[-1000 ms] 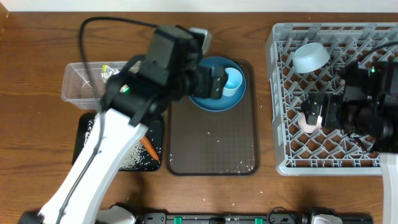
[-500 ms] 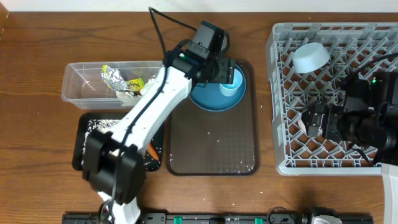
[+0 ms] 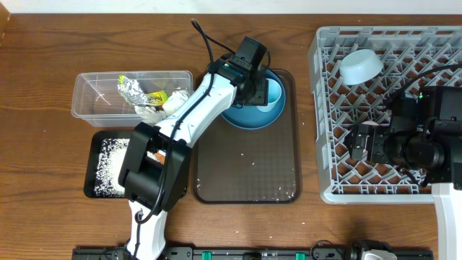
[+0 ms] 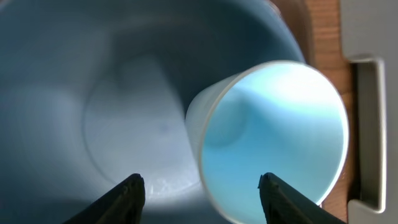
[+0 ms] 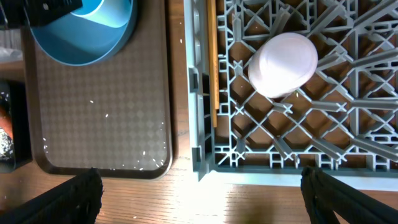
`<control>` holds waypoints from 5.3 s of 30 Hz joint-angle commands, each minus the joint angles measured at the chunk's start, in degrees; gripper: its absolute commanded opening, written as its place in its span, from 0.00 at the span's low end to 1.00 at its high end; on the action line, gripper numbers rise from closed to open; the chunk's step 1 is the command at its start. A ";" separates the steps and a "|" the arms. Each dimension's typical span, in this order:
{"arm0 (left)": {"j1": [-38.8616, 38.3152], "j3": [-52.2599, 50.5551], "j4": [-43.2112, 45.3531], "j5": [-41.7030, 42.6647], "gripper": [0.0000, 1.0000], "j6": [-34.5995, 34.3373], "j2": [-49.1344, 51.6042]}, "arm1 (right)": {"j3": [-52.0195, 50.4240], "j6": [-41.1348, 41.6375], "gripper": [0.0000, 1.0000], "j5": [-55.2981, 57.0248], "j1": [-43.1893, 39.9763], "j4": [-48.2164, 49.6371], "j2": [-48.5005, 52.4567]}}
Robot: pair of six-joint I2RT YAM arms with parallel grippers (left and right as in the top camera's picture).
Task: Sort waste into correct bins and load items into the dishwasher rack
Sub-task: 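Reach the left gripper to the light-blue cup on the plate and grasp it, then lift the light-blue cup and carry it right to the right gripper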
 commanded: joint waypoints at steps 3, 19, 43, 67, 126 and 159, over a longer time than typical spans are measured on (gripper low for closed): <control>0.20 -0.15 1.86 -0.72 0.51 -0.33 0.52 | -0.31 -0.68 0.99 -0.68 -0.87 0.20 -0.09; 0.11 -1.03 3.74 -0.94 0.22 -0.33 0.66 | -0.31 -0.68 0.99 -0.68 -0.87 0.26 -0.09; -0.26 -2.14 3.48 -3.72 0.26 -0.33 1.29 | -0.31 -0.68 0.99 -0.68 -0.87 0.39 -0.09; 3.41 -2.82 -0.31 2.14 0.06 -0.33 -12.04 | 0.28 -1.66 0.99 -2.64 -0.87 0.81 -0.11; 3.69 -2.82 -13.27 69.83 0.06 6.19 -29.92 | 0.72 -50.10 0.80 -72.98 3.67 2.05 -1.92; 3.58 -2.82 -20.57 64.65 0.06 9.84 -29.92 | 0.66 -49.70 0.77 -70.42 5.99 6.47 -1.49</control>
